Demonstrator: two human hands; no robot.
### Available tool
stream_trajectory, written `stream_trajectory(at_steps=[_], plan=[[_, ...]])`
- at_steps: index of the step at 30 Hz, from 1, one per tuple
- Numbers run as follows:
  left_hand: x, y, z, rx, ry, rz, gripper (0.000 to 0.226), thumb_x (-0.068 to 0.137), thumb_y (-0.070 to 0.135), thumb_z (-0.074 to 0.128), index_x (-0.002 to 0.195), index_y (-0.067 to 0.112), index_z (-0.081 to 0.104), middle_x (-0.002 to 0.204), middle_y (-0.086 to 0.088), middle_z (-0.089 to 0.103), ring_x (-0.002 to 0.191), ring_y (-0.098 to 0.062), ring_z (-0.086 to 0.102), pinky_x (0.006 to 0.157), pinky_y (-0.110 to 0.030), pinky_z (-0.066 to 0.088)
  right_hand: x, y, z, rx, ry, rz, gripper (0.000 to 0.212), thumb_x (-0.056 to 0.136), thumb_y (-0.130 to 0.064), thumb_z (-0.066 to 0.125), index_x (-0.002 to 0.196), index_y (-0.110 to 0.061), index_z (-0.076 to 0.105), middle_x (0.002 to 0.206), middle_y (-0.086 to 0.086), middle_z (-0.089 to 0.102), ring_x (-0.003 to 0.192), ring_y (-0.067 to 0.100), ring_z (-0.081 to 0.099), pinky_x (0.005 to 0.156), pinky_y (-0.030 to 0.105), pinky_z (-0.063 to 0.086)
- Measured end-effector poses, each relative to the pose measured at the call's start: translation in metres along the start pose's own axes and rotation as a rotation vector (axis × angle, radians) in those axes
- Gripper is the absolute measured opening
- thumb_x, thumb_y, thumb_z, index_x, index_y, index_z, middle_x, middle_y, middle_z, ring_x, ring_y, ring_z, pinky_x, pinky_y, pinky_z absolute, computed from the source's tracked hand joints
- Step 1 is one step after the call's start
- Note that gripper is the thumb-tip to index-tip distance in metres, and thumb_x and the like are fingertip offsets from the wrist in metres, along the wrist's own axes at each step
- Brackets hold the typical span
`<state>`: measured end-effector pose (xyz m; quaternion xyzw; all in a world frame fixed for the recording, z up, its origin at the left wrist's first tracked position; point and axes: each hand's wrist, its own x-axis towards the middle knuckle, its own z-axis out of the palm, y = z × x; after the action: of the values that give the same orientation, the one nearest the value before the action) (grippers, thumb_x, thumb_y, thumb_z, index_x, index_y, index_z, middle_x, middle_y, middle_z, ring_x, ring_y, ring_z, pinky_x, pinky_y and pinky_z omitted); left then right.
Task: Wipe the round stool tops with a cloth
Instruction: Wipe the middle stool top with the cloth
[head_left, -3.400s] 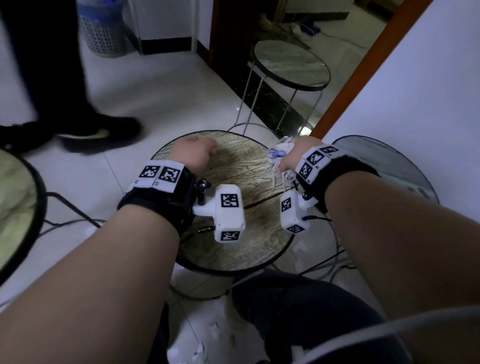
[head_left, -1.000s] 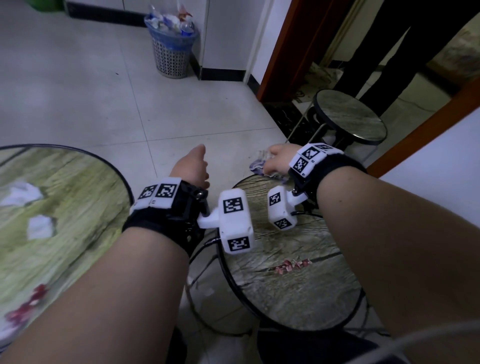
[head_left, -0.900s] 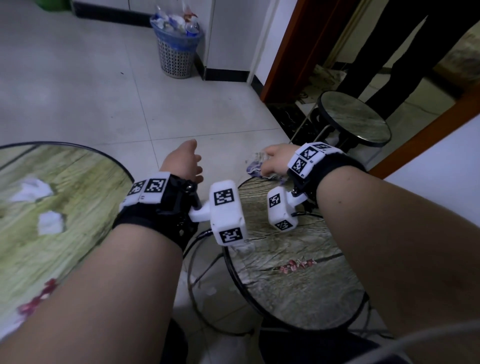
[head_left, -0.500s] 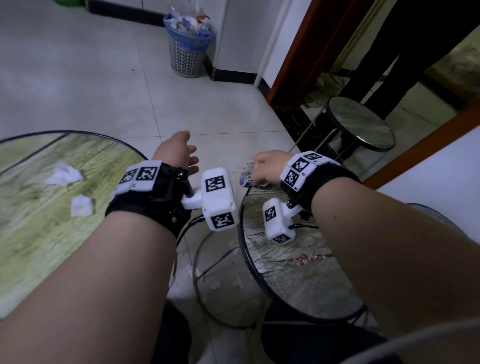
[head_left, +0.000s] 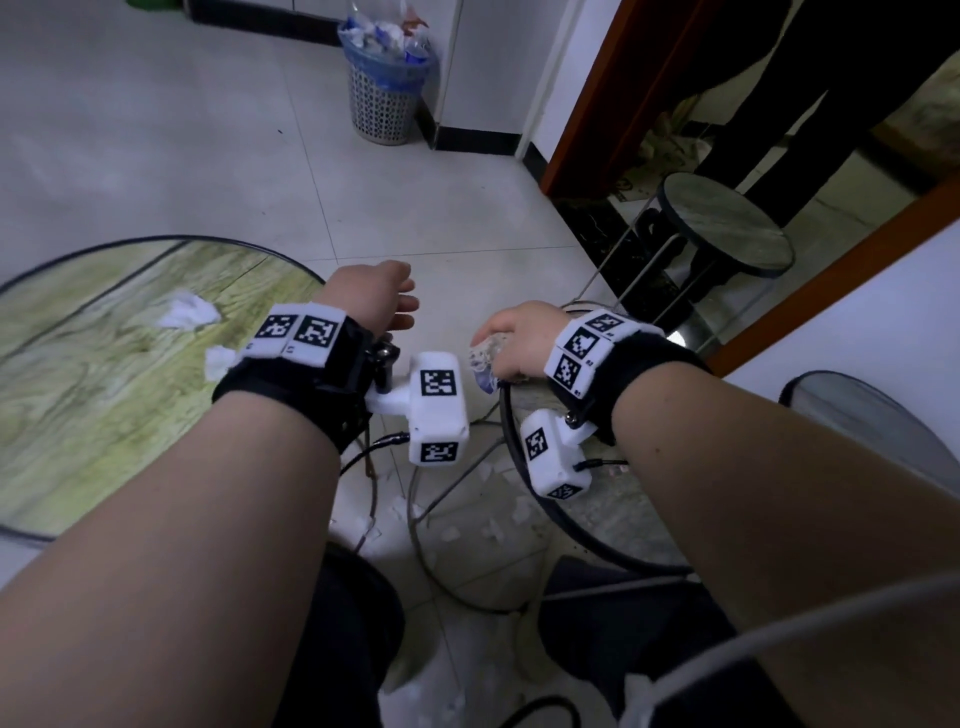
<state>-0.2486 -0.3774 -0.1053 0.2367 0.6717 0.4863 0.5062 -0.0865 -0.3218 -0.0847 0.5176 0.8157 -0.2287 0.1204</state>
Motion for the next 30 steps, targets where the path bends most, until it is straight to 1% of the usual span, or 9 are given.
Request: stream_trajectory(at_steps=[3,5,8,12,16,20,24,27,30], plan=[[-0.013,-0.003,-0.002,0.077,0.003,0.077,0.018,0.092,0.024,0.049,0.078,0.017,0.057,0.076,0.001,0.063,0.064,-0.014,0.058,0.058,-0.024,0.036,-0.012,0.003,0.006,0.078,0.032,-0.045,0.044,0.068,-0.012,0.073,0.106,-0.031,0.068,0.106,-0.004,0.06,0.099,0.018,0.059,0.085,0.028,0.053],[-0.023,-0.007,-0.002,0.175,0.019,0.195,0.011,0.088,0.015,0.057,0.079,0.021,0.06,0.083,-0.002,0.067,0.069,-0.016,0.061,0.065,-0.026,0.044,-0.023,0.009,0.006,0.291,0.092,-0.078,0.04,0.069,-0.006,0.072,0.103,-0.027,0.069,0.094,-0.005,0.065,0.089,0.016,0.063,0.073,0.024,0.054],[-0.043,-0.009,0.004,0.357,-0.123,0.371,0.037,0.083,0.007,0.066,0.115,0.027,0.061,0.111,0.002,0.063,0.092,-0.015,0.062,0.086,-0.029,0.048,-0.037,0.024,0.002,0.588,0.16,-0.029,0.036,0.071,-0.007,0.07,0.1,-0.023,0.059,0.088,-0.003,0.062,0.072,0.014,0.062,0.053,0.018,0.049],[-0.066,-0.005,0.024,0.512,-0.391,0.477,0.066,0.081,0.001,0.069,0.136,0.029,0.045,0.126,0.004,0.054,0.104,-0.015,0.061,0.084,-0.021,0.05,-0.052,0.037,0.003,0.883,0.034,0.013,0.041,0.056,-0.011,0.072,0.094,-0.012,0.06,0.095,0.017,0.066,0.09,0.035,0.065,0.082,0.05,0.053],[-0.082,-0.004,0.037,0.569,-0.46,0.469,0.058,0.08,0.003,0.07,0.132,0.019,0.051,0.112,0.001,0.061,0.094,-0.012,0.059,0.07,0.001,0.042,-0.076,0.047,-0.002,1.198,-0.195,-0.087,0.047,0.067,0.002,0.067,0.112,0.005,0.055,0.091,0.021,0.068,0.079,0.031,0.068,0.075,0.041,0.057],[-0.097,-0.002,0.042,0.469,-0.503,0.448,0.03,0.083,0.006,0.068,0.108,0.021,0.06,0.094,-0.005,0.064,0.082,-0.017,0.06,0.081,-0.033,0.055,-0.092,0.054,0.001,1.286,-0.132,-0.045,0.061,0.07,-0.017,0.067,0.122,0.011,0.05,0.089,0.021,0.07,0.075,0.029,0.07,0.07,0.038,0.057],[-0.102,-0.004,0.045,0.654,-0.279,0.494,0.015,0.082,0.016,0.07,0.093,0.016,0.059,0.079,-0.005,0.062,0.067,-0.022,0.057,0.063,-0.031,0.053,-0.095,0.06,0.016,1.392,-0.013,0.083,0.073,0.063,-0.035,0.079,0.121,0.001,0.055,0.103,0.02,0.069,0.086,0.031,0.07,0.072,0.042,0.057],[-0.092,-0.001,0.041,0.81,0.04,0.476,0.025,0.081,0.024,0.066,0.102,0.013,0.059,0.089,-0.01,0.062,0.085,-0.029,0.061,0.073,-0.035,0.05,-0.102,0.078,0.025,1.487,0.104,0.219,0.045,0.084,-0.041,0.063,0.111,-0.006,0.053,0.098,0.015,0.067,0.086,0.028,0.068,0.071,0.04,0.056],[-0.083,0.005,0.033,0.838,0.227,0.338,0.026,0.083,0.024,0.061,0.105,0.009,0.059,0.093,-0.01,0.062,0.094,-0.03,0.058,0.068,-0.027,0.037,-0.107,0.1,0.036,1.597,0.206,0.313,0.035,0.091,-0.041,0.056,0.098,-0.007,0.053,0.091,0.012,0.067,0.084,0.028,0.066,0.074,0.042,0.054]])
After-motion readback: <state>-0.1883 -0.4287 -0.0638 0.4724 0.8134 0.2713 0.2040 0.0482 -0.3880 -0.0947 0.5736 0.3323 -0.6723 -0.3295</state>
